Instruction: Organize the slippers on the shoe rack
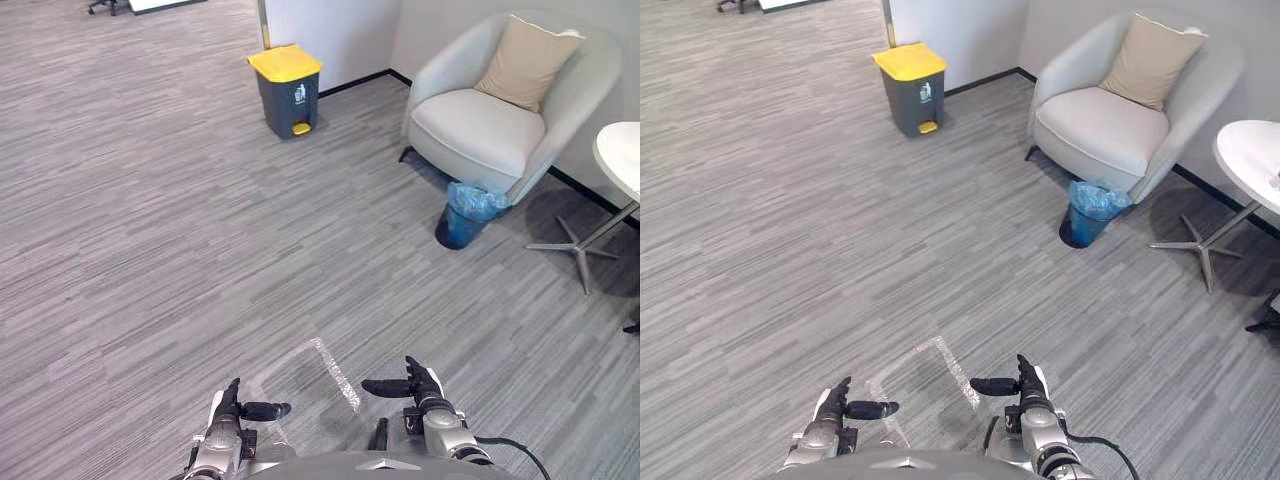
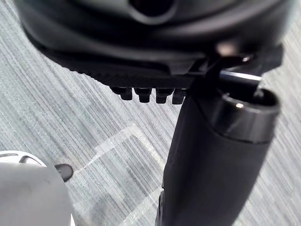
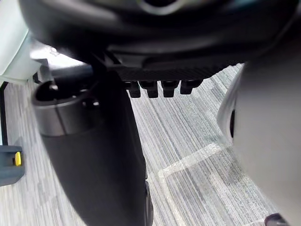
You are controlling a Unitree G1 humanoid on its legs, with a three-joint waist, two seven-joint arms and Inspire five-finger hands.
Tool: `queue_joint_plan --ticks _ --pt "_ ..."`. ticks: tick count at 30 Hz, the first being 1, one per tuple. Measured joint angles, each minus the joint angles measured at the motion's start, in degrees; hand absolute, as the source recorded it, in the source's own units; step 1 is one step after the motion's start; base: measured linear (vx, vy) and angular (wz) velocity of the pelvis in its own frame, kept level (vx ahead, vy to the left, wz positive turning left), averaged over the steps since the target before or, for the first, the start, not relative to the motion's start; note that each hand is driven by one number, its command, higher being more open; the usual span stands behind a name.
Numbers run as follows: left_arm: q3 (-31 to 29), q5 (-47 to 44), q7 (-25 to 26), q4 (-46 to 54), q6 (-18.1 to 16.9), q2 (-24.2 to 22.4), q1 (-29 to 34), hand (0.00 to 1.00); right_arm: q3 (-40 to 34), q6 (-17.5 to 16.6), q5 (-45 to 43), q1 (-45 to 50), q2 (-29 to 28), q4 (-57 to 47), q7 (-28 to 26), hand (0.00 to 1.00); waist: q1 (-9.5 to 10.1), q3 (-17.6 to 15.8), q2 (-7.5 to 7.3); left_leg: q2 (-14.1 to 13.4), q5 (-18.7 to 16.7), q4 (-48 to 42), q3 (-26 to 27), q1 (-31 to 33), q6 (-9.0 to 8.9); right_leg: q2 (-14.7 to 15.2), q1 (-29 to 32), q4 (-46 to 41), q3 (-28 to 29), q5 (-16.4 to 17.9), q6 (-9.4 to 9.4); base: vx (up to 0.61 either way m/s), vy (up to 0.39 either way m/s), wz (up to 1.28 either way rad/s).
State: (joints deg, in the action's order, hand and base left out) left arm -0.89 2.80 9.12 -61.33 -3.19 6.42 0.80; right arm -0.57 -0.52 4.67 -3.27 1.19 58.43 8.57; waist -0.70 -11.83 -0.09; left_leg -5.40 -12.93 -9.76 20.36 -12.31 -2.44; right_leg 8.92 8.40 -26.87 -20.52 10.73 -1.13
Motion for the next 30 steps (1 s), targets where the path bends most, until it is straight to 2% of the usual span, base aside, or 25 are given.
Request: queue_joint_plan --ticks 3,5,7,8,10,11,13,15,16,17,18,19,21,22,24,26,28,29,30 --pt "0.4 0.2 -0.9 -0.2 0.0 -2.6 -0.1 1.0 -1.0 0.1 0.0 0.0 1.9 0.2 0.1 1.0 -0.55 -0.1 2.74 -2.4 0.1 -0.1 -0.7 0.0 -0.5 -3.4 -1.7 3.7 0.1 0.2 -0.35 0.2 -0.18 -0.2" --pt "0.7 0.2 -1.3 -0.1 0.0 -3.1 -0.1 1.0 -2.1 0.3 -0.1 0.4 2.3 1.0 0.3 1.0 -0.93 -0.2 2.57 -3.5 0.4 -3.3 -1.0 0.6 -1.02 -4.3 -3.7 6.0 -0.2 0.2 -0.43 0.17 -0.135 0.01" --pt "0.4 0.9 -1.9 0.3 0.0 -2.8 -0.4 1.0 -3.4 0.4 -0.7 2.0 2.2 0.9 0.7 1.0 -0.77 -0.3 1.94 -6.5 0.9 -16.1 -1.8 4.6 -2.19 -5.8 -8.1 10.7 0.2 -0.6 -0.76 0.18 -0.128 -0.12" --pt "0.4 1.1 -1.9 0.4 0.0 -2.7 -0.4 1.0 -3.4 0.4 -0.7 2.1 2.2 0.9 0.8 1.0 -0.71 -0.4 1.82 -7.3 0.8 -19.7 -2.2 5.9 -2.78 -6.1 -9.3 11.9 0.5 -0.9 -0.95 0.21 -0.084 -0.3" --pt "-0.4 1.3 -2.0 1.1 -0.1 -3.1 -0.2 1.0 -3.8 0.4 -0.7 2.8 2.3 0.8 0.8 1.0 -0.25 -0.3 2.01 -8.6 -3.6 -27.1 -4.0 9.6 -3.32 -7.1 -12.3 14.4 3.1 -1.1 -1.14 0.16 0.012 -0.53" --pt "-0.4 1.3 -2.0 1.3 -0.1 -3.1 -0.2 1.0 -4.0 0.4 -0.8 2.9 2.3 0.9 0.8 1.0 -0.09 -0.3 2.0 -8.4 -4.4 -26.8 -4.1 10.4 -3.23 -7.1 -12.7 14.5 3.9 -1.2 -1.06 0.13 0.106 -0.89" --pt "-0.7 1.2 -1.9 2.1 -0.2 -3.1 -0.1 1.0 -4.9 0.4 -1.1 2.8 2.0 0.9 0.9 1.0 0.57 -0.3 1.92 -5.8 -5.9 -22.5 -8.8 14.0 -2.51 -6.5 -13.0 14.8 7.8 -1.5 -0.51 0.13 0.169 -0.92" --pt "-1.3 1.2 -1.9 2.7 -0.3 -3.1 -0.1 1.0 -5.1 0.4 -2.0 2.5 1.8 0.8 1.3 1.0 0.66 -0.5 1.61 -2.9 -5.8 -16.9 -16.0 16.3 -2.35 -5.5 -13.0 14.9 11.3 -1.7 0.38 0.13 0.236 -0.92" --pt "-1.9 1.1 -1.8 2.8 -0.4 -3.4 -0.2 1.0 -5.3 0.4 -2.4 2.6 1.7 0.6 1.6 1.0 0.68 -0.6 1.4 -0.9 -4.8 -13.0 -21.1 17.2 -2.53 -4.7 -12.7 14.5 14.1 -1.4 1.77 0.11 0.28 -1.19" --pt "-2.4 1.1 -1.4 2.7 -0.4 -4.1 0.0 1.0 -5.6 0.4 -2.5 3.1 1.9 -0.2 1.7 1.0 0.72 -0.5 2.0 0.3 -0.8 -9.9 -25.9 17.2 -4.34 -4.6 -11.7 13.2 17.4 -0.6 3.68 0.12 0.292 -1.49" --pt "-2.4 0.6 -1.1 2.4 -0.4 -4.1 0.3 1.0 -5.8 0.4 -2.4 3.4 2.2 -0.3 1.7 1.0 0.96 0.2 2.62 1.2 1.7 -10.0 -25.4 16.1 -2.39 -4.6 -11.1 11.9 20.3 0.1 5.0 0.15 0.318 -1.28" --pt "-2.3 0.4 -0.9 2.3 -0.4 -3.7 0.4 1.0 -6.0 0.4 -2.5 3.8 1.9 -0.4 1.8 1.0 0.75 0.5 1.9 1.9 1.1 -9.6 -23.5 15.3 -2.2 -3.5 -11.1 11.8 21.8 0.2 5.12 0.15 0.263 -1.05" --pt "-2.6 0.0 -0.8 2.1 -0.2 -2.8 0.5 1.0 -6.2 0.6 -2.5 4.7 0.7 -0.4 1.7 1.0 0.81 1.6 -0.22 3.0 0.4 -9.1 -18.4 13.6 -0.47 -1.7 -10.5 11.9 25.3 0.3 5.56 0.22 0.33 -0.8" --pt "-2.7 0.0 -0.8 2.1 -0.2 -2.8 0.5 1.0 -6.2 0.6 -2.5 4.7 0.7 -0.4 1.7 1.0 0.81 1.6 -0.22 3.0 0.4 -9.1 -18.3 13.6 -0.45 -1.7 -10.5 12.0 25.4 0.3 5.56 0.25 0.291 -0.78" --pt "-2.7 0.0 -0.9 1.2 0.1 -2.2 0.5 1.0 -6.3 0.7 -2.5 5.1 0.1 -0.4 1.6 1.0 0.81 2.3 -1.45 4.2 0.5 -6.3 -14.1 10.0 0.31 -0.4 -10.2 12.4 27.3 -0.7 7.18 0.16 0.138 -0.85" --pt "-2.4 0.1 -0.9 0.2 0.1 -2.1 0.2 1.0 -7.3 0.7 -2.4 5.2 0.0 -0.1 1.6 1.0 0.64 2.5 -1.55 4.5 0.5 -5.0 -12.2 8.0 0.36 -0.1 -9.9 12.4 27.2 -1.1 7.77 0.1 0.044 -0.77" --pt "-1.9 0.1 -1.0 -0.3 0.1 -2.3 0.2 1.0 -7.2 0.6 -2.4 5.0 0.5 0.3 1.6 1.0 0.57 2.7 -0.92 3.9 0.6 -3.9 -10.9 7.0 0.41 -0.3 -9.2 12.1 24.3 -1.9 7.85 0.12 0.006 -0.58" --pt "-1.6 0.1 -1.0 -0.7 0.1 -2.3 0.1 1.0 -7.2 0.5 -2.5 4.4 1.0 1.2 1.6 1.0 0.48 2.9 -0.17 3.3 0.7 -3.5 -9.9 6.8 0.65 -0.3 -8.4 11.7 19.3 -2.9 7.45 0.12 -0.078 -0.55" --pt "-1.5 0.1 -1.0 -0.9 0.2 -2.6 0.0 1.0 -7.1 0.5 -2.4 3.7 1.6 2.0 1.7 1.0 0.39 2.8 0.76 2.6 0.9 -3.2 -9.7 6.2 1.01 -0.1 -8.2 11.4 11.1 -3.8 6.21 0.12 -0.102 -0.57"
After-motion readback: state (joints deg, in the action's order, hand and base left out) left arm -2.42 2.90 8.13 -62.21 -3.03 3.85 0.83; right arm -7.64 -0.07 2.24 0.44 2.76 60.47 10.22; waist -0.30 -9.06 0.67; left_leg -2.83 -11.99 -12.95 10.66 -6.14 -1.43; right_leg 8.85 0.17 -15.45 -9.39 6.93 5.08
